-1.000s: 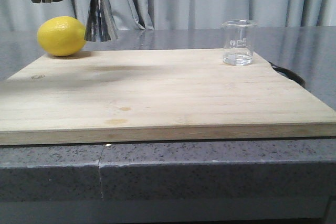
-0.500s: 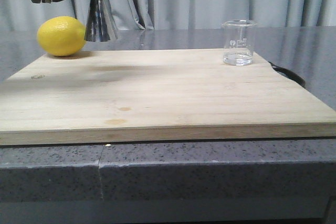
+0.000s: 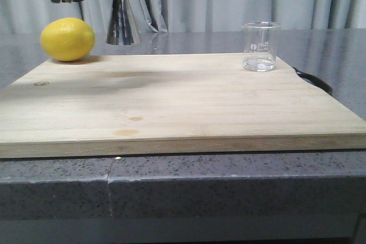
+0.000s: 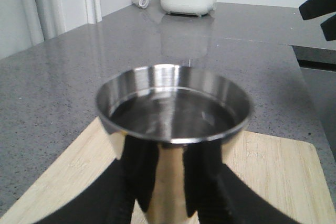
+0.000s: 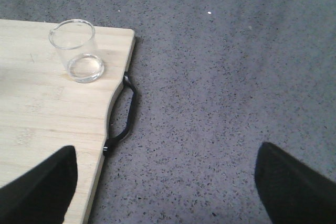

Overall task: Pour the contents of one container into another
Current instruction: 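Lower the filled jigger onto the board with the left gripper and release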

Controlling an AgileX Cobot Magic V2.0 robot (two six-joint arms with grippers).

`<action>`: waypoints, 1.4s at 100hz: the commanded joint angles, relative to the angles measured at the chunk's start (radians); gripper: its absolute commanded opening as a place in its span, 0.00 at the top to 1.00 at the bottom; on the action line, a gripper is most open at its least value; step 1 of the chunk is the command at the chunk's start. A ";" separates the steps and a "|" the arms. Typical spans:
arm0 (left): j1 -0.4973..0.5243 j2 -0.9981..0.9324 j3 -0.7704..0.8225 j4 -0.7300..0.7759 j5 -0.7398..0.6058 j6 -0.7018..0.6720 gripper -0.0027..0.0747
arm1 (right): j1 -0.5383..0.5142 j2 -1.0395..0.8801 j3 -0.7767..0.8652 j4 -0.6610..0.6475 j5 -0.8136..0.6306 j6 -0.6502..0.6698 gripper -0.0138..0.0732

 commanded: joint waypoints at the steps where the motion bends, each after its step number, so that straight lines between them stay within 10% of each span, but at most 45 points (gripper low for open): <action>1: -0.019 -0.009 -0.047 -0.102 0.098 -0.012 0.70 | 0.003 -0.005 -0.024 -0.020 -0.053 -0.006 0.13; 102: -0.028 0.111 -0.058 -0.102 0.099 0.054 0.68 | 0.003 -0.005 -0.024 -0.029 -0.062 -0.006 0.13; 140: -0.026 0.089 -0.058 -0.019 0.050 0.022 0.17 | 0.003 -0.005 -0.024 -0.029 -0.062 -0.006 0.13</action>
